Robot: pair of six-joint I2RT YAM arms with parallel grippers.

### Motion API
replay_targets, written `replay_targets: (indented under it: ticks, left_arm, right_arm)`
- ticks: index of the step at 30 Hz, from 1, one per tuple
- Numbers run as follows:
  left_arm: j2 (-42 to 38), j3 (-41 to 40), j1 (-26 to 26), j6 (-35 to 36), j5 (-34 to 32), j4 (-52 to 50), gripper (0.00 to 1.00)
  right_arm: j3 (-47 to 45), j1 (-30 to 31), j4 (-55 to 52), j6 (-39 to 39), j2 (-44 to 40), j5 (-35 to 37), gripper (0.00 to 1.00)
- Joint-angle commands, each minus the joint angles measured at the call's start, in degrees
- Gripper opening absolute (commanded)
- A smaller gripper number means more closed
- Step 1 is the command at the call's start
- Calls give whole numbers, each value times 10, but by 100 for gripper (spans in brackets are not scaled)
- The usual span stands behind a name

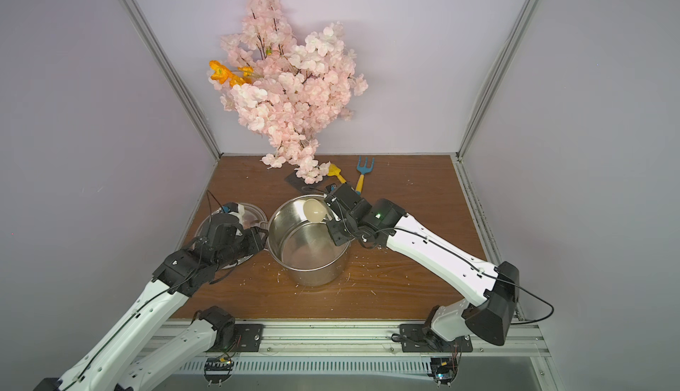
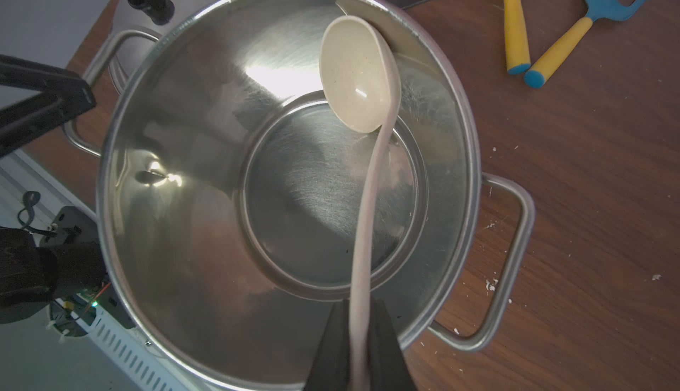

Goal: Stir the soup with a spoon
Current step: Stir the soup in the pan with a stick.

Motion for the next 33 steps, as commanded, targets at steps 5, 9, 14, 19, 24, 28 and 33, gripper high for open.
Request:
replay_targets:
  ticks: [5,9,14,19,24,28,33]
  left_arm:
    - [8,-16,7,15,10,13,27]
    - [11,-20,7,22,14,22,13]
    - [16,-21,7,23,6,22,5]
    - [20,-25,8,24,5,22,1]
    - [24,-25,7,27,9,22,0]
    - [22,-25,7,28,10,22,0]
    - [24,-26,7,28,9,22,0]
  right_arm:
    - [43,-2,-7,-24,42,-16,0]
    - [60,16,-10,-29,71,-26,0]
    - [82,50,-28,-38,100,-27,0]
    - [69,64,-77,-52,98,-1,0]
    - [27,50,-108,-59,75,43,0]
    - [13,21,-117,-58,69,76,0]
    - [68,11,-110,-59,97,79,0]
